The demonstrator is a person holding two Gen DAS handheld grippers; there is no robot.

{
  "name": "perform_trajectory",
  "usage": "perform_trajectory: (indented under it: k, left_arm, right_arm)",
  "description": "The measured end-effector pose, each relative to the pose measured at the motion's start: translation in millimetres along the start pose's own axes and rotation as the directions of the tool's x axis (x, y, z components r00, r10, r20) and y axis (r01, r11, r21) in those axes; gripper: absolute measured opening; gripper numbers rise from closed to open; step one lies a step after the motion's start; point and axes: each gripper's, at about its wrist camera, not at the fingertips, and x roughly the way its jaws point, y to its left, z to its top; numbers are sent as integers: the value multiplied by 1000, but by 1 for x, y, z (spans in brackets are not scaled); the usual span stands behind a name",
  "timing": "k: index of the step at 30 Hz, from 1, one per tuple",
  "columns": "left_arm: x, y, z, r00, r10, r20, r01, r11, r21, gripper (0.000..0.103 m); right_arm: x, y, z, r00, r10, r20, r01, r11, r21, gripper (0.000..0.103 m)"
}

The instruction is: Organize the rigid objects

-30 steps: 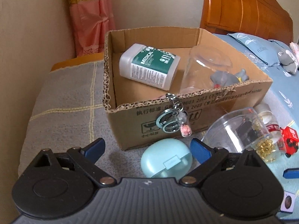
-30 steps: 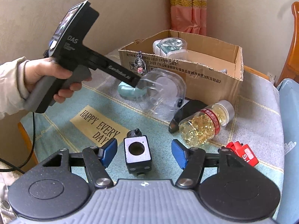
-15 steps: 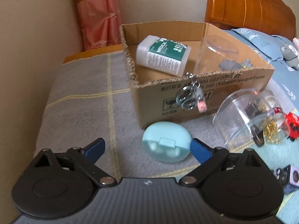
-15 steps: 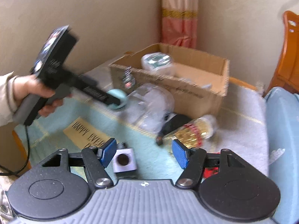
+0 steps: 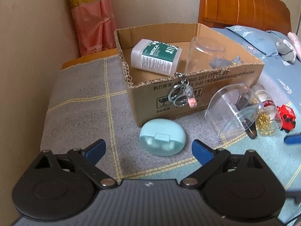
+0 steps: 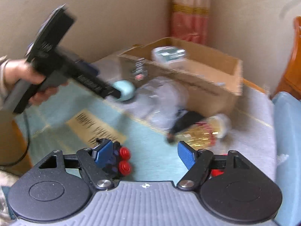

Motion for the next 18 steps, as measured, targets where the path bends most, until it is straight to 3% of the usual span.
perform_trajectory:
  k: [8, 14, 18]
  left_arm:
    - [2, 0, -6, 1000, -2, -11, 3, 1000, 27, 98]
    - [7, -7, -7, 999, -18, -32, 20, 998, 57, 98]
    - [7, -9, -6, 999, -28, -43, 30, 998, 56, 98]
  right_arm:
    - [10, 25, -7, 988, 139, -61, -141, 989, -38, 85]
    - [35, 41, -6, 992, 66, -110, -76, 993, -93, 87]
    - [40, 25, -6, 993, 27, -117, -33, 998, -46, 93]
